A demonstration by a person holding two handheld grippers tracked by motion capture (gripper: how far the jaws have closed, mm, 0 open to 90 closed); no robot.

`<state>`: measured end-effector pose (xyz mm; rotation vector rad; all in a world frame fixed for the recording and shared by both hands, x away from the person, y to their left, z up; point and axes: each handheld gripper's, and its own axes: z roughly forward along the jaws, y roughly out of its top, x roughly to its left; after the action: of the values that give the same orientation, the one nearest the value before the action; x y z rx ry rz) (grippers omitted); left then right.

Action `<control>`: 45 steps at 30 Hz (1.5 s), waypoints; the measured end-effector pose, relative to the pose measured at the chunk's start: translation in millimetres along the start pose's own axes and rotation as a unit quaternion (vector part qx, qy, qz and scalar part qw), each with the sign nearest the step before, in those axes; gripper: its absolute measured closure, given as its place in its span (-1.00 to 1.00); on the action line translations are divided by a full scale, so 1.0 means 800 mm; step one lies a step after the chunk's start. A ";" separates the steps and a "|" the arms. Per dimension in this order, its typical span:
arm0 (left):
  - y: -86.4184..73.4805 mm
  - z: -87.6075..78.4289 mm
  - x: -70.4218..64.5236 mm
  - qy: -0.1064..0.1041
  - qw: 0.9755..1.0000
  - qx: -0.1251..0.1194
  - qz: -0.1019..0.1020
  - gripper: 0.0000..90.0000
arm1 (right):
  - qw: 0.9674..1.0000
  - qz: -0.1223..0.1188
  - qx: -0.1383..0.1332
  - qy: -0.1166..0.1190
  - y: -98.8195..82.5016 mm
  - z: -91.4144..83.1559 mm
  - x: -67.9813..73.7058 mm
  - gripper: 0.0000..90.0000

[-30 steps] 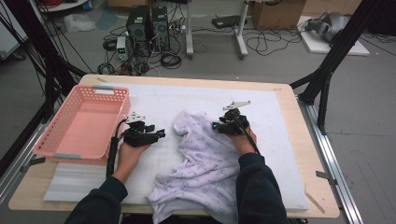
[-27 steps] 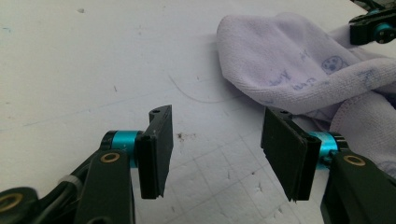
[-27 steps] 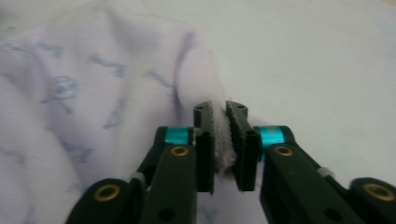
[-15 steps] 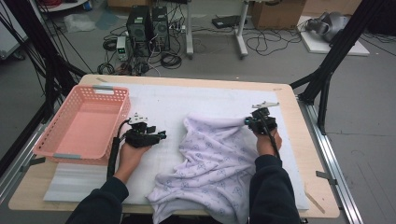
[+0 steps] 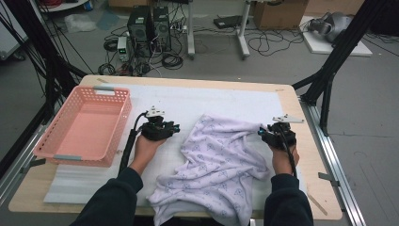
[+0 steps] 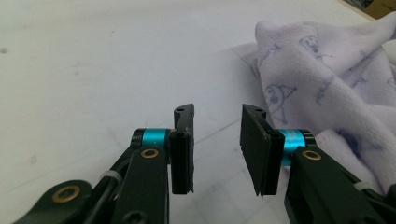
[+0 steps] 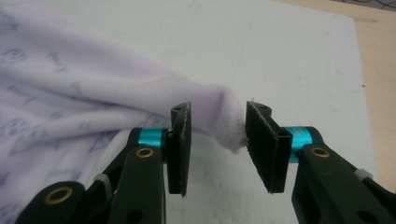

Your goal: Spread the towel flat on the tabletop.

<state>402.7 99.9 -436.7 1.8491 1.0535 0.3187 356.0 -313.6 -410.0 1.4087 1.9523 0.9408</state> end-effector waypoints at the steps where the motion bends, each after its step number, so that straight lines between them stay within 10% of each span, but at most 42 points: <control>1: 0.002 0.006 -0.003 -0.003 1.000 0.006 0.001 0.44 | 1.000 -0.005 0.003 0.006 -0.005 -0.004 0.003 0.33; 7: 0.004 0.038 -0.026 -0.030 0.999 0.032 0.001 0.25 | 0.999 -0.016 -0.006 0.033 -0.029 -0.020 0.015 0.29; 14: 0.003 0.060 -0.072 -0.036 0.989 0.076 0.118 0.16 | 0.998 -0.017 -0.017 0.054 -0.035 -0.030 0.021 0.28; 18: 0.002 0.057 -0.076 -0.046 0.985 0.085 0.141 0.66 | 0.998 -0.013 -0.017 0.058 -0.037 -0.030 0.020 0.29; 29: -0.001 0.019 -0.024 -0.019 0.999 0.030 0.014 0.88 | 0.998 -0.007 -0.018 0.064 -0.040 -0.032 0.020 0.30; 45: -0.023 -0.050 0.051 0.046 0.996 -0.025 -0.070 0.88 | 0.996 -0.017 -0.005 0.085 -0.041 -0.023 0.033 0.26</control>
<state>392.8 158.7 -439.8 1.7196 1.2219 0.3461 315.7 -299.5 -425.9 1.3227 2.0840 1.0851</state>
